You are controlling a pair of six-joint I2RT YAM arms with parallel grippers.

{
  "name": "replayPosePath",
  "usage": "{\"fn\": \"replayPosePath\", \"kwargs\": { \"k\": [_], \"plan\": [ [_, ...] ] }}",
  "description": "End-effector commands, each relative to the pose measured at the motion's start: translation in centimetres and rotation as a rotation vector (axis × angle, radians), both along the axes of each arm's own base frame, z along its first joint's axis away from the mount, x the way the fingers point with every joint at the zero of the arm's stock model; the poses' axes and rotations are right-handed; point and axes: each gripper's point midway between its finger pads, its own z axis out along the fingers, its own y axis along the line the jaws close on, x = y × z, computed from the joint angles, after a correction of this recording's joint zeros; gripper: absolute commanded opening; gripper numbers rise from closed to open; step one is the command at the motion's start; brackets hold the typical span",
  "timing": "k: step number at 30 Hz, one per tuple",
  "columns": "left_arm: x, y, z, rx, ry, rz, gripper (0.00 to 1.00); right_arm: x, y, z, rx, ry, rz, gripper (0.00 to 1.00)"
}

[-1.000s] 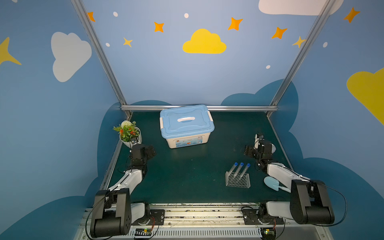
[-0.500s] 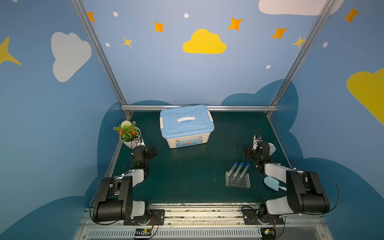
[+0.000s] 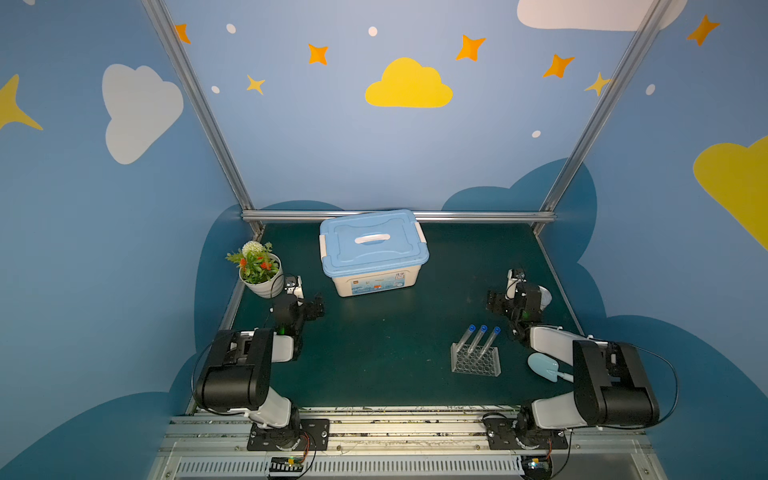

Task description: Organize the chemistry lab equipment

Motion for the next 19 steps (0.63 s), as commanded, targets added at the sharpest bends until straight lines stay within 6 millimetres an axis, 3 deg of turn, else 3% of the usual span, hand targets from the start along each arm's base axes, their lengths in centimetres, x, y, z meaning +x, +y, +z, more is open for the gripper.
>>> {"fn": "replayPosePath", "kwargs": {
  "k": [1,19],
  "plan": [
    [0.49,-0.44,1.02,0.015,-0.014,-0.031,1.00,0.57,0.07,0.53,0.005,-0.013,0.006,0.88],
    [0.51,-0.53,1.03,0.018,-0.015,-0.033,1.00,0.64,0.03,0.52,0.004,-0.009,0.005,0.89]
  ]
}}
